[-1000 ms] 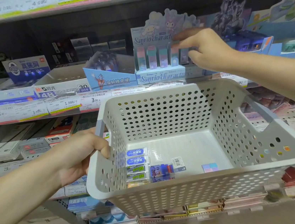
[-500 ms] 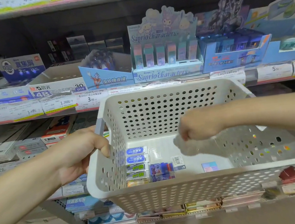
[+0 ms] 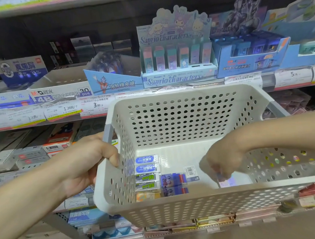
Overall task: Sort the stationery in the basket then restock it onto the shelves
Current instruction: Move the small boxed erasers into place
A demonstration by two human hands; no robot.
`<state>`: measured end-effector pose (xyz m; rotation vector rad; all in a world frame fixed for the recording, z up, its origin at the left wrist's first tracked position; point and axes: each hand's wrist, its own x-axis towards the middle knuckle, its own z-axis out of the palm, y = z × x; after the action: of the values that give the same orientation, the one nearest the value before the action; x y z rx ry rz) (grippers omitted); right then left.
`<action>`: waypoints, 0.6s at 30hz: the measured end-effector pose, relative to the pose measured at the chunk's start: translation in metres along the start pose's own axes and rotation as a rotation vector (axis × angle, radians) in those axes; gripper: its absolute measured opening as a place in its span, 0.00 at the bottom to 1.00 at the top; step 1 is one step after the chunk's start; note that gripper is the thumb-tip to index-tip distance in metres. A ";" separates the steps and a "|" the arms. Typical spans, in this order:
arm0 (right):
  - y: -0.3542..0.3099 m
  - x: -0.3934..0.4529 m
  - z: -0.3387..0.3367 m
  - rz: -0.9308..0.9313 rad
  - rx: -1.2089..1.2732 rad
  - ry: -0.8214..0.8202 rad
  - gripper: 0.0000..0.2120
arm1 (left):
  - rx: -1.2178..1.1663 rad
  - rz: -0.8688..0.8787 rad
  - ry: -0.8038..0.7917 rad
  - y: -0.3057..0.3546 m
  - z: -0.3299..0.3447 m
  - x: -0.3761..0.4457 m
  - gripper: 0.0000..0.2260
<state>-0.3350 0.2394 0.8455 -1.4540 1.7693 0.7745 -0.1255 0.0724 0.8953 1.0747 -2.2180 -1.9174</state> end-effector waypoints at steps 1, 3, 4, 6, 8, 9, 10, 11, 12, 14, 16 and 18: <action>0.002 0.000 0.000 -0.001 0.050 0.049 0.05 | 0.002 -0.011 0.001 0.000 0.000 0.000 0.24; 0.002 0.003 0.000 0.002 0.073 0.114 0.08 | 0.004 -0.019 0.003 0.000 0.001 -0.001 0.24; 0.001 0.002 0.000 -0.017 0.110 0.125 0.11 | -0.001 -0.022 0.002 0.000 0.001 -0.001 0.24; 0.001 0.002 0.000 -0.069 0.256 0.129 0.09 | -0.008 -0.023 -0.004 0.000 0.000 -0.002 0.27; 0.000 -0.005 -0.007 -0.107 0.395 0.139 0.05 | -0.016 -0.017 -0.016 -0.001 -0.002 -0.001 0.27; 0.000 -0.011 -0.013 -0.119 0.459 0.170 0.05 | -0.028 -0.014 -0.025 -0.001 -0.002 0.000 0.25; 0.002 -0.019 -0.020 -0.134 0.526 0.219 0.06 | -0.043 -0.005 -0.034 -0.002 -0.002 0.000 0.24; 0.005 -0.028 -0.029 -0.155 0.577 0.291 0.08 | -0.055 0.013 -0.040 -0.001 -0.002 0.000 0.22; 0.008 -0.040 -0.040 -0.183 0.616 0.384 0.10 | -0.064 0.037 -0.042 -0.001 -0.002 -0.001 0.22; 0.017 -0.065 -0.059 -0.246 0.677 0.606 0.07 | -0.068 0.066 -0.044 0.000 -0.001 -0.002 0.21; 0.027 -0.088 -0.074 -0.260 0.746 0.862 0.05 | -0.056 0.076 -0.055 -0.002 -0.002 -0.004 0.22; 0.037 -0.101 -0.086 -0.254 0.770 1.175 0.06 | -0.041 0.083 -0.058 -0.003 -0.002 -0.005 0.23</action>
<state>-0.3722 0.2335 0.9783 -1.5697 2.1719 -1.0435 -0.1195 0.0731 0.8949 0.9187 -2.2043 -1.9746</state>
